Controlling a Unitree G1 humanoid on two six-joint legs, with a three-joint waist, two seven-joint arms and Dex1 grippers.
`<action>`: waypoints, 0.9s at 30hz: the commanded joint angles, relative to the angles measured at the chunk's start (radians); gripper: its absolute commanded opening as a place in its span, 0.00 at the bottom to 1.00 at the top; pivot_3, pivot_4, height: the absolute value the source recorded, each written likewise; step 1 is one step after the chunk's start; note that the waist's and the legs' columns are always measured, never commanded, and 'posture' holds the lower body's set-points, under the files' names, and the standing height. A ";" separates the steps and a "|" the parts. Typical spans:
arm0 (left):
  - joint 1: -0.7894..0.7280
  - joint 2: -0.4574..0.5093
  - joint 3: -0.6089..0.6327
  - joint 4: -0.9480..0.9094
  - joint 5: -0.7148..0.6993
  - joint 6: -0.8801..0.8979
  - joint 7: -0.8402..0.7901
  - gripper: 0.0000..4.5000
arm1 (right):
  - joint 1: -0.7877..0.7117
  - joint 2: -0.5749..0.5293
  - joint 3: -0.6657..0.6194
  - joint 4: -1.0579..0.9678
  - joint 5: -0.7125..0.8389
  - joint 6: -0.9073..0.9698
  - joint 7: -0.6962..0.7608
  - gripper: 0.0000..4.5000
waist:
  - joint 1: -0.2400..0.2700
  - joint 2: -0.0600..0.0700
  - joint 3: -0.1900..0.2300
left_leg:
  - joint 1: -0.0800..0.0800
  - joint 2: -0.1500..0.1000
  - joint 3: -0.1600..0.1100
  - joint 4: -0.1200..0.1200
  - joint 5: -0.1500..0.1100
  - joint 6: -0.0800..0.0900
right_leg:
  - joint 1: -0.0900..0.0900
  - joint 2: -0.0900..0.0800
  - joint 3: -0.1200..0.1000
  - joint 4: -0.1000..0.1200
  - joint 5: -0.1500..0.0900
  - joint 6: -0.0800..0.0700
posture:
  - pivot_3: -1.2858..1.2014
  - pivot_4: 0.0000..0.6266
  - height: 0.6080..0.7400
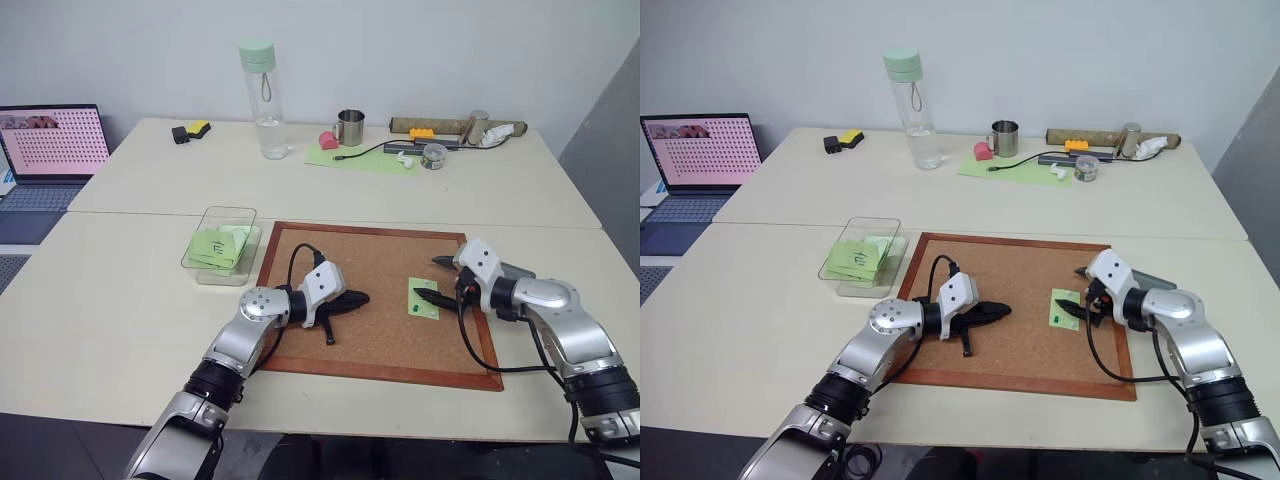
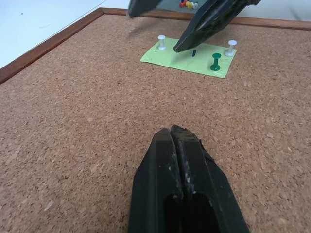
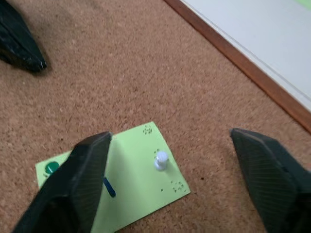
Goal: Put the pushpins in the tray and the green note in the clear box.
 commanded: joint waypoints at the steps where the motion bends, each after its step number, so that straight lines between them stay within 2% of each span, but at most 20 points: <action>1: 0.028 0.007 -0.009 -0.005 0.027 0.018 0.009 0.00 | -0.024 0.010 -0.008 0.006 -0.003 -0.042 0.021 0.66 | -0.001 0.000 0.000 | 0.000 0.000 0.000 0.000 0.000 0.000 | 0.000 0.000 0.000 0.000 0.000 0.000 | 0.52 0.24 1.00; 16: 0.039 0.023 -0.009 -0.013 0.037 0.025 -0.004 0.00 | -0.008 0.044 -0.012 0.009 -0.005 -0.037 0.034 0.01 | -0.009 0.000 0.000 | 0.000 0.000 0.000 0.000 0.000 0.000 | -0.001 0.000 0.000 0.000 0.000 0.000 | 0.52 0.24 1.00; 27: 0.044 0.020 -0.014 0.007 0.054 0.009 -0.002 0.00 | -0.001 0.055 -0.056 -0.075 0.056 0.019 0.025 0.01 | -0.010 0.000 0.000 | 0.000 0.000 0.000 0.000 0.000 0.000 | -0.001 0.000 0.000 0.000 0.000 0.000 | 0.52 0.24 1.00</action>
